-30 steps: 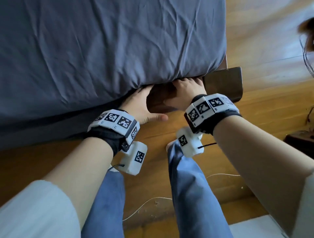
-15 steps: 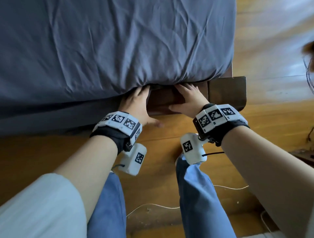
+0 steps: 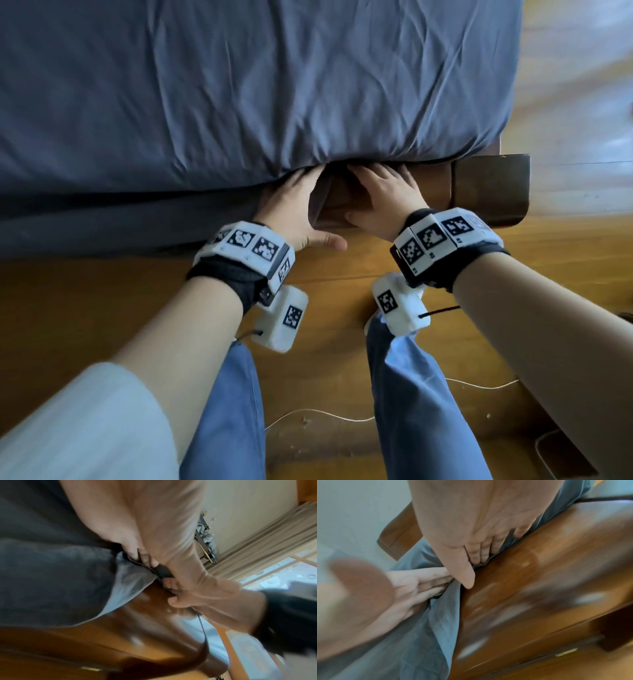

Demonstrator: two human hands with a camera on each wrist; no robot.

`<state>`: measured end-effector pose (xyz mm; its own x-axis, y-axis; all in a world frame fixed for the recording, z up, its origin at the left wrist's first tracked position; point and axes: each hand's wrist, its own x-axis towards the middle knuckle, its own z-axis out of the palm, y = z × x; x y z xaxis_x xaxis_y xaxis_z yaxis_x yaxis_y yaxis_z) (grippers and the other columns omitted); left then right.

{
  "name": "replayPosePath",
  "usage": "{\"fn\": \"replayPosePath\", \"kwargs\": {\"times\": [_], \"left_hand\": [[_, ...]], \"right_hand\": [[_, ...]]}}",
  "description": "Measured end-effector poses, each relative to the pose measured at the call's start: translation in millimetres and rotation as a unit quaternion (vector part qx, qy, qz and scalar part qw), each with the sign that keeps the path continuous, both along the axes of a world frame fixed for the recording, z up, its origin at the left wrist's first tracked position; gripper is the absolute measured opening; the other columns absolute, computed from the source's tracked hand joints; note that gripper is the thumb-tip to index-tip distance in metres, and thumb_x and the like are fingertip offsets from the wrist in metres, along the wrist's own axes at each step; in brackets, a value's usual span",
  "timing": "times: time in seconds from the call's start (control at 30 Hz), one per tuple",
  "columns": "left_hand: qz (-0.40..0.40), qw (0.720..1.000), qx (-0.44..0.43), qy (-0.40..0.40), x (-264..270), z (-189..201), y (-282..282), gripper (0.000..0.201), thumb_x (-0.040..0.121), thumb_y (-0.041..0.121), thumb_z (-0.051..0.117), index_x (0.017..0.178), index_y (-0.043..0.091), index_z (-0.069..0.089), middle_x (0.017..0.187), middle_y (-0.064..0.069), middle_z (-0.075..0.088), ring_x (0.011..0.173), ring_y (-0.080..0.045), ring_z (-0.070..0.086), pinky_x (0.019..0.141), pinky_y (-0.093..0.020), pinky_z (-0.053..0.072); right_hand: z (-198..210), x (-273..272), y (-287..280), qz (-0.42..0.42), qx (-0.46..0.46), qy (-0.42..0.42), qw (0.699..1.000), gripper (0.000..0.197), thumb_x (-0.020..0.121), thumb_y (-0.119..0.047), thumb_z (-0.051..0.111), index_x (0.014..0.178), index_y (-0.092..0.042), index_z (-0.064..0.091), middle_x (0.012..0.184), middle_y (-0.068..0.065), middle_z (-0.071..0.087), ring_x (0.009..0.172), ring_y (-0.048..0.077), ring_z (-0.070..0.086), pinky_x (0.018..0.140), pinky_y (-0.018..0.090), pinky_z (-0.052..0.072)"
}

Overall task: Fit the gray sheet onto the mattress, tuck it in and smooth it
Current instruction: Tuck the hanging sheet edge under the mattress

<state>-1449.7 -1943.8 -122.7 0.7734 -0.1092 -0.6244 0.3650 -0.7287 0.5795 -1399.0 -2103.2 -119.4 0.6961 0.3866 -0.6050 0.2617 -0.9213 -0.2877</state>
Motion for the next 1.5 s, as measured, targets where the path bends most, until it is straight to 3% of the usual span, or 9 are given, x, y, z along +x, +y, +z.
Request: {"fn": "replayPosePath", "kwargs": {"times": [0.1, 0.3, 0.5, 0.67, 0.83, 0.97, 1.17, 1.33, 1.5], "left_hand": [[0.023, 0.998, -0.006, -0.051, -31.9, 6.0, 4.7, 0.14, 0.025, 0.088, 0.054, 0.145, 0.02, 0.03, 0.152, 0.001, 0.029, 0.14, -0.018, 0.024, 0.114, -0.033, 0.012], [0.061, 0.998, 0.029, -0.012, -65.5, 3.0, 4.6, 0.141, 0.014, 0.098, 0.028, 0.134, 0.026, 0.04, 0.143, 0.006, 0.031, 0.129, -0.017, 0.028, 0.104, -0.031, 0.021], [0.018, 0.995, 0.094, 0.007, -46.4, 1.0, 3.4, 0.136, 0.042, 0.068, 0.076, 0.149, 0.023, 0.005, 0.158, 0.004, 0.007, 0.146, -0.015, 0.006, 0.117, -0.044, -0.005], [0.002, 0.989, 0.146, 0.023, -5.2, 5.1, 10.0, 0.12, 0.045, 0.067, 0.077, 0.143, 0.025, 0.022, 0.152, -0.002, 0.029, 0.141, -0.025, 0.024, 0.115, -0.043, 0.015], [0.005, 0.989, 0.111, 0.094, 15.3, -6.4, 16.8, 0.114, 0.041, 0.065, 0.08, 0.135, 0.019, 0.037, 0.14, -0.004, 0.046, 0.127, -0.028, 0.044, 0.106, -0.039, 0.037], [0.017, 0.991, 0.078, 0.107, 17.7, -7.1, 20.6, 0.12, 0.037, 0.062, 0.083, 0.14, 0.022, 0.035, 0.142, -0.003, 0.046, 0.13, -0.025, 0.044, 0.107, -0.038, 0.037], [0.079, 0.995, -0.024, 0.06, -4.0, 3.5, 32.1, 0.142, 0.014, 0.085, 0.061, 0.14, 0.023, 0.038, 0.144, -0.001, 0.044, 0.134, -0.02, 0.04, 0.111, -0.039, 0.033], [0.094, 0.993, -0.057, -0.034, -39.9, 8.8, 33.5, 0.143, 0.016, 0.083, 0.059, 0.142, 0.019, 0.037, 0.148, 0.002, 0.035, 0.134, -0.007, 0.03, 0.115, -0.027, 0.02], [0.026, 0.999, -0.014, -0.025, -50.3, -2.6, 32.6, 0.15, 0.012, 0.094, 0.042, 0.146, 0.027, 0.027, 0.155, 0.006, 0.023, 0.143, -0.014, 0.017, 0.118, -0.041, 0.001]], "right_hand": [[-0.9, 3.3, 20.8, -0.018, -0.072, -0.015, 0.997, 0.069, 0.077, -0.041, 0.06, 0.14, -0.029, 0.035, 0.144, 0.0, 0.04, 0.136, 0.021, 0.029, 0.11, 0.046, 0.014], [3.7, 23.8, 37.1, -0.029, -0.129, 0.043, 0.99, 0.065, 0.072, -0.051, 0.065, 0.131, -0.031, 0.046, 0.134, 0.003, 0.051, 0.13, 0.025, 0.039, 0.109, 0.046, 0.015], [-4.6, 5.2, 19.9, -0.04, -0.052, 0.046, 0.997, 0.091, 0.074, -0.046, 0.069, 0.148, -0.029, 0.018, 0.155, -0.002, 0.022, 0.143, 0.017, 0.016, 0.113, 0.047, 0.011], [-2.9, -13.6, 1.5, -0.03, 0.014, 0.042, 0.999, 0.085, 0.08, -0.035, 0.067, 0.149, -0.028, 0.018, 0.159, -0.006, 0.007, 0.147, 0.011, 0.003, 0.117, 0.037, 0.008], [12.9, -22.9, 0.0, 0.004, 0.083, -0.027, 0.996, 0.072, 0.079, -0.018, 0.063, 0.144, -0.023, 0.032, 0.153, -0.003, 0.027, 0.142, 0.016, 0.024, 0.113, 0.03, 0.017], [9.6, -11.4, 23.7, 0.065, 0.042, -0.012, 0.997, 0.078, 0.08, -0.031, 0.064, 0.147, -0.025, 0.024, 0.153, -0.002, 0.026, 0.143, 0.018, 0.021, 0.116, 0.033, 0.014], [-2.0, -0.1, 50.9, 0.048, -0.047, 0.009, 0.998, 0.092, 0.066, -0.054, 0.07, 0.143, -0.027, 0.028, 0.146, 0.001, 0.037, 0.138, 0.024, 0.027, 0.114, 0.041, 0.017], [-8.8, 4.7, 58.9, 0.067, -0.094, 0.033, 0.993, 0.107, 0.052, -0.048, 0.084, 0.142, -0.024, 0.03, 0.146, 0.002, 0.037, 0.137, 0.026, 0.029, 0.113, 0.042, 0.019], [-14.0, 0.6, 50.8, 0.068, -0.069, 0.033, 0.995, 0.115, 0.052, -0.038, 0.086, 0.146, -0.02, 0.022, 0.15, 0.004, 0.03, 0.141, 0.026, 0.021, 0.118, 0.043, 0.008]]}}
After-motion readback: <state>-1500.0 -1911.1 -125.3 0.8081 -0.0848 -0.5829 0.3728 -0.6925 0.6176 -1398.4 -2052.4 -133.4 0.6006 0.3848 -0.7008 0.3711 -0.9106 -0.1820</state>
